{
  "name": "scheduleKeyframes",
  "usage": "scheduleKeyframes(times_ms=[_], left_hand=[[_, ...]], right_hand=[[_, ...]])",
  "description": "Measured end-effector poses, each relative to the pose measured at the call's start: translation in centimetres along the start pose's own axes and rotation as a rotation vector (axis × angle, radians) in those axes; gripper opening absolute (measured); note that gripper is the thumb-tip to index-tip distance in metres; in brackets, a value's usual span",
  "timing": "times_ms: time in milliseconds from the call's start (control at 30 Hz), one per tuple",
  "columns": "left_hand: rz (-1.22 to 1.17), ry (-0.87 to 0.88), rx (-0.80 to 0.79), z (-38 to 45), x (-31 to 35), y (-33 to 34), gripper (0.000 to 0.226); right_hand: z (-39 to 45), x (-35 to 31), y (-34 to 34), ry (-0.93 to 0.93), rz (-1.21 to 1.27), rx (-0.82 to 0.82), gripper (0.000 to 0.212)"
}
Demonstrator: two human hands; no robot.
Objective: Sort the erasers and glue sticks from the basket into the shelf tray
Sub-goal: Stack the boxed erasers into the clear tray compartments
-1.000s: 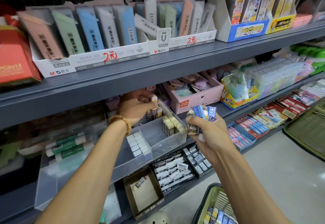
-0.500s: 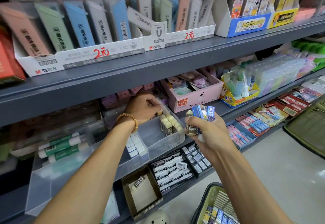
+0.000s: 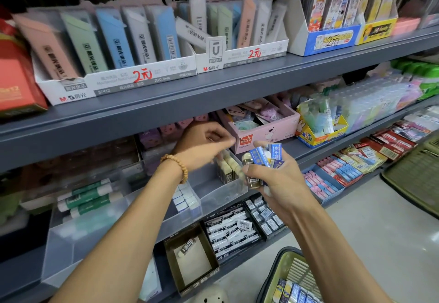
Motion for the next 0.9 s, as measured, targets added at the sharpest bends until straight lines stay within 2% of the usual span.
scheduleKeyframes(times_ms=[100,267,533,667,800,900], left_hand=[[-0.117,0.027,-0.226,-1.4,1.4,1.3,0.003],[-0.290,-0.046,-0.312,-2.4,2.0,1.9,0.009],[-0.278,-0.094,-0.270,-2.6,2.0,2.2,0.012],[-0.293,-0.130,-0.302,-2.5,1.7,2.4,0.013],[-0.349,-0.098,-0.274,-2.4,1.6,2.0,0.010],[-0.361,-0.085,-0.178,-2.4,1.3,0.6,0.010]], right_hand=[[-0.4,-0.2,0.5,-0.001,-0.012,-0.027,0.057],[-1.0,-0.5,0.4,-0.007,-0.069,-0.029,0.058],[-1.2,-0.8,0.4,-0.039,-0.221,-0.034,0.055],[-0.9,-0.2,-0.1,-0.032,-0.236,-0.026,0.063],[-1.0,0.0,-0.5,-0.002,-0.146,-0.006,0.059],[-1.5,-0.1,-1.2,0.048,-0.056,0.022,0.051]])
Point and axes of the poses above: each hand's wrist, its own z-axis towards the middle knuckle, its own y-axis out of the palm, x = y × z, the point moved 2 cm from there along z, towards the middle knuckle, and after that the axes turned 12 degrees about -x, right-handed, at the moved point
